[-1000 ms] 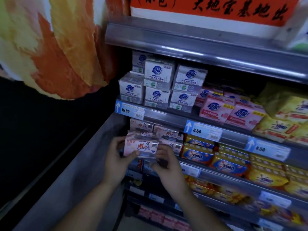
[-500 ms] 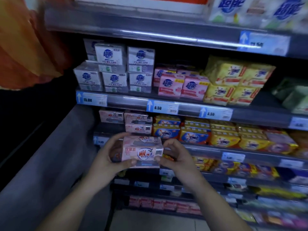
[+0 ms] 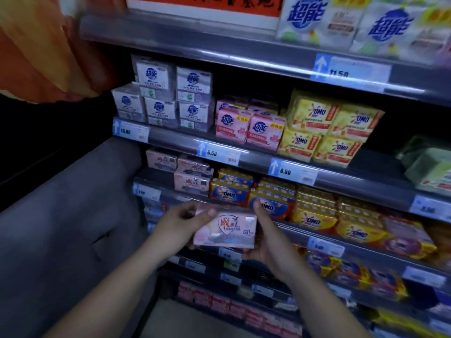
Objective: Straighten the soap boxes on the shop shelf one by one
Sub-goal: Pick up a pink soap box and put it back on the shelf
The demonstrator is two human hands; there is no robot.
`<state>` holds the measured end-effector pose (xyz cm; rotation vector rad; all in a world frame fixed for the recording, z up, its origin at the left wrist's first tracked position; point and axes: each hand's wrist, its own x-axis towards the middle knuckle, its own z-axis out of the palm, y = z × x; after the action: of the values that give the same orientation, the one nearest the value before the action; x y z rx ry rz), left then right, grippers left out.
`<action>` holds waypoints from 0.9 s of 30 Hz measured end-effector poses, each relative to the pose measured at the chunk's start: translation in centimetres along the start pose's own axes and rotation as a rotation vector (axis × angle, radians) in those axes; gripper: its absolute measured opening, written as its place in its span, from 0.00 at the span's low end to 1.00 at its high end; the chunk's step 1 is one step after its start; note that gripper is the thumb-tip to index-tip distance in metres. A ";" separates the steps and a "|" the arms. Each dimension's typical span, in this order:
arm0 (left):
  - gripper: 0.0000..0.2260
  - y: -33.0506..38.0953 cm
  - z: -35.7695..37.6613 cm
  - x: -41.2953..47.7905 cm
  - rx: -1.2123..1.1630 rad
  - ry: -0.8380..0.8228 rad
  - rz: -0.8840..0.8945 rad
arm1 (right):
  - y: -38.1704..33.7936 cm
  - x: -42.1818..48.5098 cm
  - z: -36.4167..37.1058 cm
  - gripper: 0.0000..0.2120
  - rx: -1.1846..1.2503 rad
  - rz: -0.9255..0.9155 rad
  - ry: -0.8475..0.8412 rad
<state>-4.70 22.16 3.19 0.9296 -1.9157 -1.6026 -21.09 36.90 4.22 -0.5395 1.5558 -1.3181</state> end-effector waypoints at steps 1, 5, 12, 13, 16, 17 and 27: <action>0.25 0.1 0.0 -0.2 0.003 -0.001 -0.020 | 0.1 0.0 -0.2 0.40 0.018 0.018 -0.010; 0.19 0.1 -0.4 -0.9 -0.061 -0.158 0.034 | 0.2 0.5 -1.0 0.20 0.120 -0.050 -0.064; 0.25 -1.0 -2.9 0.0 -0.294 -0.194 -0.065 | 0.4 1.7 -1.7 0.39 0.106 -0.313 -0.124; 0.28 -1.3 -3.4 0.3 -0.276 -0.204 -0.018 | 0.4 1.9 -1.6 0.41 0.072 -0.354 -0.146; 0.34 -2.1 -4.4 1.2 -0.278 -0.209 0.099 | 0.1 2.7 -1.1 0.43 -0.010 -0.430 -0.172; 0.34 -2.2 -4.6 1.5 -0.287 -0.207 0.122 | 0.0 3.0 -1.0 0.43 -0.011 -0.433 -0.173; 0.31 -5.2 -9.0 5.1 -0.327 -0.081 0.187 | 0.8 7.9 5.3 0.29 -0.132 -0.404 0.046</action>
<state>-0.50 11.97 -0.40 0.5428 -1.6653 -1.7899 -19.46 28.13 0.78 -0.9501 1.6350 -1.5404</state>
